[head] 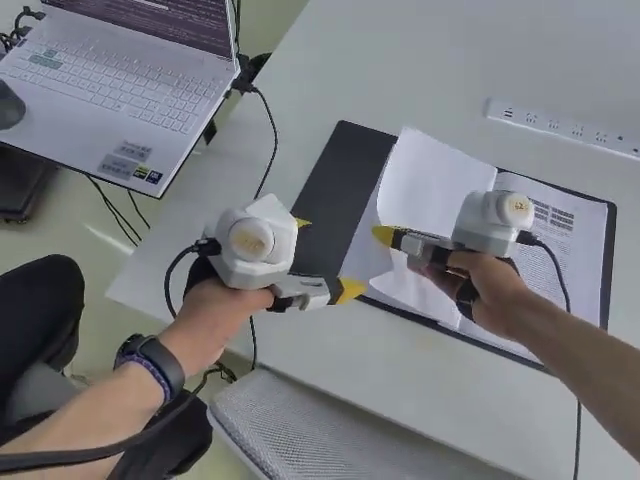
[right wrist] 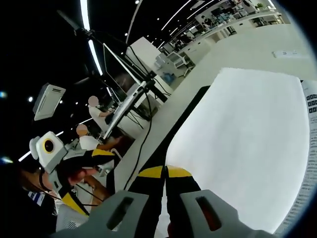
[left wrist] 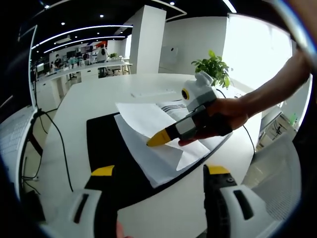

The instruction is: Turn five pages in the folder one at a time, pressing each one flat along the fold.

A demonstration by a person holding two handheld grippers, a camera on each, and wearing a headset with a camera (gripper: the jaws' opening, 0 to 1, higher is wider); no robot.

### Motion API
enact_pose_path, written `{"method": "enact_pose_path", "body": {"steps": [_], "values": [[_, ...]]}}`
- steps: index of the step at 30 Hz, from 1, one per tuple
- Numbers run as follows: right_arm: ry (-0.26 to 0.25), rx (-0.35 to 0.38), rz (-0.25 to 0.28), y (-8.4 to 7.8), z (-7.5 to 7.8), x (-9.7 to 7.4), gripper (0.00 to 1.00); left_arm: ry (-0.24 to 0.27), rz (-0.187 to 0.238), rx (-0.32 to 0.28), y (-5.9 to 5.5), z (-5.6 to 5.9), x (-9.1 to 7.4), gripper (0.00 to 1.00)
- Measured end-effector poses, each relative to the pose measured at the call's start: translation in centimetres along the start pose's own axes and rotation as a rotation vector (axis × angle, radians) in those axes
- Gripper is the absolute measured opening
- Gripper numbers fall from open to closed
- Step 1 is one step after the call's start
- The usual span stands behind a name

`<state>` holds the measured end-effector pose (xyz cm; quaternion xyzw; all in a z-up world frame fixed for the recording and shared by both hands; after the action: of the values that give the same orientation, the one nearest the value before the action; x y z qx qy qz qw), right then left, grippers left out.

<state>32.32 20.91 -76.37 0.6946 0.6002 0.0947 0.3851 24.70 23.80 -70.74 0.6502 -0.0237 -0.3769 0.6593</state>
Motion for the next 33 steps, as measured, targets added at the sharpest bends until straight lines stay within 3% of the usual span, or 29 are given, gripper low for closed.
{"method": "enact_pose_path", "body": {"steps": [11,18,22,28,33], "values": [[-0.043,0.045,-0.027,-1.5,1.6,1.3,0.0,0.003,-0.013,-0.015,-0.6,0.0,0.4,0.7],[-0.074,0.067,-0.048,-2.5,1.2,0.8,0.0,0.002,-0.021,-0.019,-0.9,0.2,0.6,0.69],[-0.076,0.074,-0.047,-2.5,1.3,0.8,0.0,-0.003,-0.025,-0.012,-1.0,0.2,0.9,0.69],[-0.073,0.081,-0.044,-2.2,3.0,1.4,0.0,0.0,-0.028,-0.003,-1.1,-0.4,1.3,0.69],[-0.069,0.104,-0.033,-2.1,3.5,1.6,0.04,-0.002,-0.031,0.004,-0.8,-0.2,1.3,0.68]]}}
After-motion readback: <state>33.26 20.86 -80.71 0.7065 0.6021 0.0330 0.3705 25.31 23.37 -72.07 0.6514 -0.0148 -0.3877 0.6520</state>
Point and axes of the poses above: the centre of the closed fingertips' face, and the gripper's own axes: x roughly forward along the fingers, z roughly to its right, y roughly out of its top, the point moved 1 cm from there along -x, roughly backward along the fingers, and after that the axes turned 6 degrees about z, right-handed, at the moved point
